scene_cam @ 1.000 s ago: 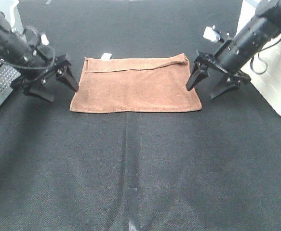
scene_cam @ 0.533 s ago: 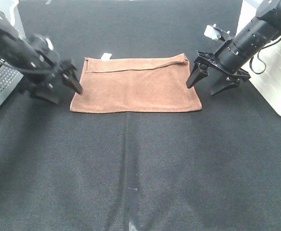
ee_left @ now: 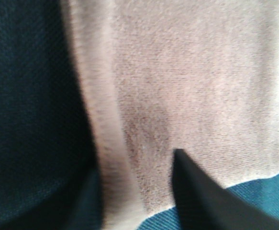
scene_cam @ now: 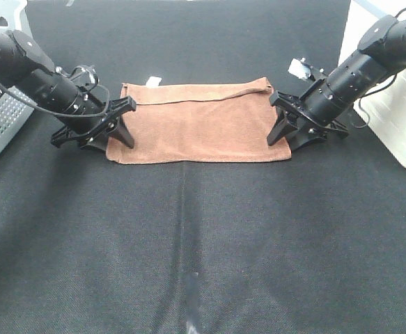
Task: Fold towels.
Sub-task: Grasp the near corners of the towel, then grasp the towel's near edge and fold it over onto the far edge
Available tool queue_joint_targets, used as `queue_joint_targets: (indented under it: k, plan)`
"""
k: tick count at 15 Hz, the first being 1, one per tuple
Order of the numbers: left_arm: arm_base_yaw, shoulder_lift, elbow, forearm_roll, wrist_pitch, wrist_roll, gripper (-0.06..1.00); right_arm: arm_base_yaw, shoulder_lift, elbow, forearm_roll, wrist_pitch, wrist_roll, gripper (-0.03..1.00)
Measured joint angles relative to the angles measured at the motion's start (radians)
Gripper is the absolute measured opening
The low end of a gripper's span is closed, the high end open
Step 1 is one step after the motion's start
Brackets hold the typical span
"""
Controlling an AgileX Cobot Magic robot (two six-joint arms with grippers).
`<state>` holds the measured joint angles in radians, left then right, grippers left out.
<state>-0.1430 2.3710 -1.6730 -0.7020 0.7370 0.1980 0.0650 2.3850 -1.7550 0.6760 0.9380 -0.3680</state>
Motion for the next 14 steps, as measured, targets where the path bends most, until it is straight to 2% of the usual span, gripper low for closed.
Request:
queue_joint_targets:
  k: [1, 2, 3, 4, 5, 6, 10, 14]
  plan:
    - [0.0, 0.002, 0.0, 0.0, 0.002, 0.0, 0.32, 0.0, 0.003, 0.0, 0.012, 0.0, 0.0, 0.43]
    - [0.0, 0.006, 0.0, -0.001, 0.011, 0.0, 0.26, 0.0, 0.012, 0.0, 0.022, 0.0, 0.0, 0.35]
    - [0.0, 0.006, 0.0, -0.001, 0.011, 0.0, 0.26, 0.0, 0.012, 0.0, 0.022, 0.0, 0.0, 0.35]
    - [0.0, 0.006, 0.0, 0.001, 0.022, 0.0, 0.15, 0.0, 0.014, 0.0, 0.022, 0.0, 0.0, 0.15]
    - [0.0, 0.007, 0.0, 0.003, 0.033, 0.0, 0.06, 0.0, 0.014, 0.0, 0.023, 0.0, 0.0, 0.03]
    - [0.0, 0.006, 0.0, 0.01, 0.04, 0.0, 0.02, 0.0, 0.014, 0.0, 0.025, 0.001, 0.001, 0.0]
    - [0.0, -0.027, 0.005, 0.087, 0.102, 0.0, 0.01, 0.0, -0.005, 0.01, 0.005, 0.035, 0.016, 0.0]
    - [0.0, -0.134, 0.106, 0.14, 0.125, -0.001, 0.01, 0.0, -0.115, 0.186, -0.039, 0.022, 0.016, 0.0]
